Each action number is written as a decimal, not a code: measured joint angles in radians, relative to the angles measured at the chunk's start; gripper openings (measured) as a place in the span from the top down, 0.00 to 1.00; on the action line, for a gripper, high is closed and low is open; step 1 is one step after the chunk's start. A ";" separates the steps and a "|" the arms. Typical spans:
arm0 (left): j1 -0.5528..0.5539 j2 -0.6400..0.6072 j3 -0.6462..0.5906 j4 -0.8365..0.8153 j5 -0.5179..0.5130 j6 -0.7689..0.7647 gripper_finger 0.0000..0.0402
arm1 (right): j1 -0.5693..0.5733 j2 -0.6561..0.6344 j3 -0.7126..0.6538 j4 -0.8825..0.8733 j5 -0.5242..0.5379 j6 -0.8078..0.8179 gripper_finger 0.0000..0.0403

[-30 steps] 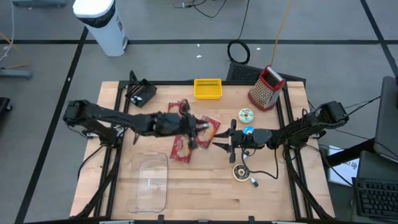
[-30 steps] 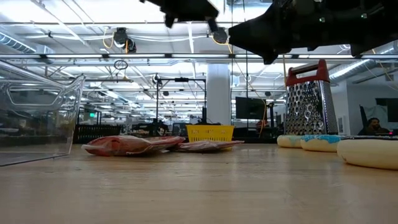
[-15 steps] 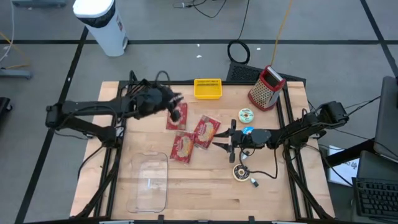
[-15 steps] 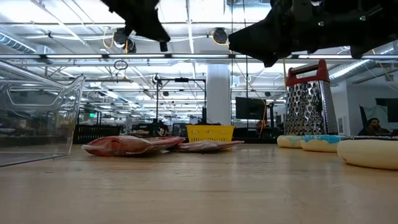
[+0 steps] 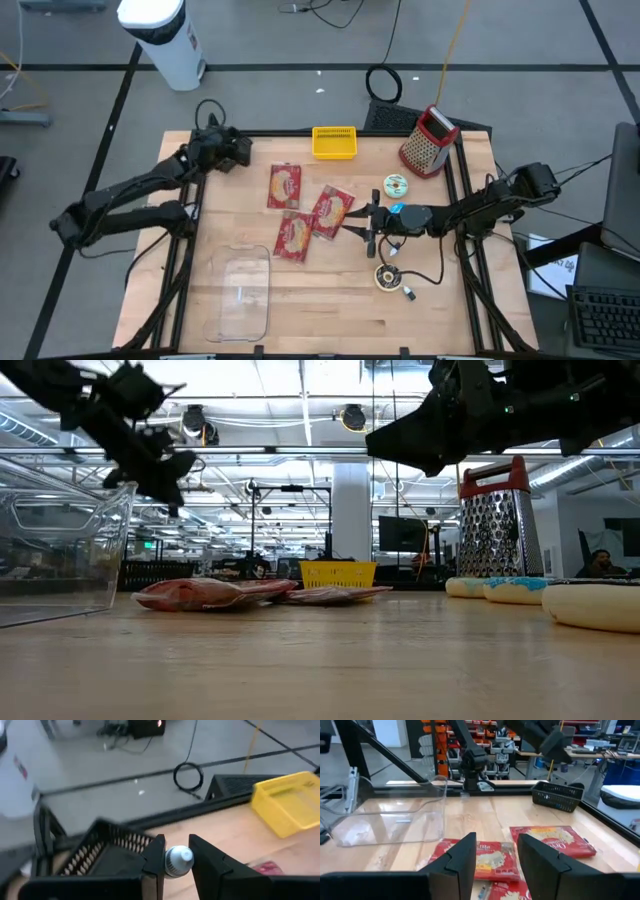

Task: Pick & Place Food Item
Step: Put the small blue food coloring bottle into the black bin, then put the green food coloring bottle into the black bin

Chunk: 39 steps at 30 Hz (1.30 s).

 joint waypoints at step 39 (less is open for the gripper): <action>0.110 -0.040 -0.085 0.180 0.511 -0.116 0.37 | -0.005 -0.005 0.000 -0.052 0.000 -0.002 0.67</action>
